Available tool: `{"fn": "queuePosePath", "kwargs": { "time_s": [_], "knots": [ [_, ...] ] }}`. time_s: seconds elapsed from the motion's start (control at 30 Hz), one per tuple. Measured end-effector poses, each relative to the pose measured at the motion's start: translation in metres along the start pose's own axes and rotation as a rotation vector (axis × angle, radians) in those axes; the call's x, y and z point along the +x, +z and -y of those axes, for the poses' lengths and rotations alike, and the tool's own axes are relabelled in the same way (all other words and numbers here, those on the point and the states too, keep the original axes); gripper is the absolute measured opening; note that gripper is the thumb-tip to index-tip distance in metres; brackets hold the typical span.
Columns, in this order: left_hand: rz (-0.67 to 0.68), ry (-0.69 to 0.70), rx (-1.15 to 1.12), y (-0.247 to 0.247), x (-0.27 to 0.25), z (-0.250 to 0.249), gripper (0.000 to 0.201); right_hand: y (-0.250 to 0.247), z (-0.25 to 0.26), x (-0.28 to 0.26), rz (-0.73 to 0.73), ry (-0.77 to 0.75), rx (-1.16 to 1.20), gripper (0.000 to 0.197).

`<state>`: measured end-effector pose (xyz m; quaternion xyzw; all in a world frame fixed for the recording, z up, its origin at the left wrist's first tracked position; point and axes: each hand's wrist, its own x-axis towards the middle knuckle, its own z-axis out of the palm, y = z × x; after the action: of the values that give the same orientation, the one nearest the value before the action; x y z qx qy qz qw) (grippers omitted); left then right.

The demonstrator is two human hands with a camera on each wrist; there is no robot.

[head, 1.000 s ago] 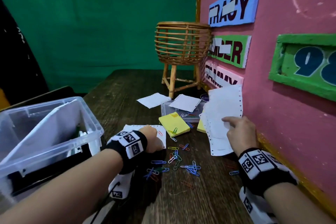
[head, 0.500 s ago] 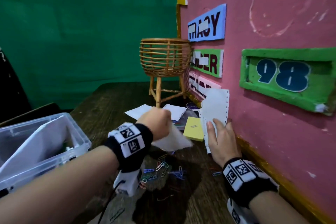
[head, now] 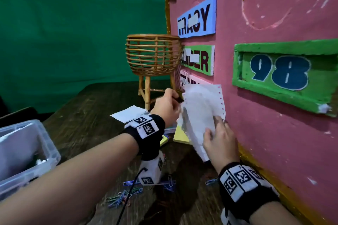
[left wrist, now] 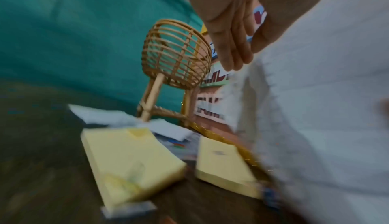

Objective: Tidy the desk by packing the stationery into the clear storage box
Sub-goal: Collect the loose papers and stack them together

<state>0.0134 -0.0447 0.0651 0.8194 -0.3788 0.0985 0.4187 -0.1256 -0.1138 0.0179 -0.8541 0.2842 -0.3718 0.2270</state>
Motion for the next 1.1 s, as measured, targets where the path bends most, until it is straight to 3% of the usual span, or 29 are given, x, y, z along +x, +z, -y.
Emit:
{"fn": "queuePosePath", "kwargs": {
  "time_s": [0.1, 0.23, 0.3, 0.47, 0.6, 0.8, 0.93, 1.1],
  "knots": [
    [0.166, -0.006, 0.293, 0.014, 0.019, 0.030, 0.025, 0.005, -0.007, 0.012, -0.094, -0.002, 0.038, 0.058],
    [0.377, -0.098, 0.598, 0.025, 0.037, 0.075, 0.033, 0.010, -0.010, 0.023, 0.025, -0.083, -0.070, 0.104],
    [0.435, -0.143, 0.655, 0.031, 0.046, 0.091, 0.041, 0.014, -0.011, 0.027, 0.061, -0.189, -0.138, 0.115],
    [0.565, -0.104, 0.725, 0.058, 0.063, 0.111, 0.051, 0.023, -0.012, 0.038, 0.200, -0.201, -0.299, 0.108],
    [0.648, -0.158, 0.719, 0.077, 0.075, 0.121, 0.053, 0.031, -0.017, 0.046, 0.266, -0.160, -0.326, 0.074],
    [0.762, -0.179, 0.725, 0.076, 0.082, 0.123, 0.051, 0.035, -0.020, 0.048, 0.176, -0.114, -0.271, 0.084],
    [0.709, -0.168, 0.855, 0.071, 0.078, 0.123, 0.047, 0.037, -0.020, 0.049, 0.134, -0.097, -0.210, 0.089],
    [0.686, -0.147, 0.923, 0.063, 0.063, 0.105, 0.014, 0.038, -0.022, 0.047, 0.117, -0.103, -0.176, 0.087]
  ]
}}
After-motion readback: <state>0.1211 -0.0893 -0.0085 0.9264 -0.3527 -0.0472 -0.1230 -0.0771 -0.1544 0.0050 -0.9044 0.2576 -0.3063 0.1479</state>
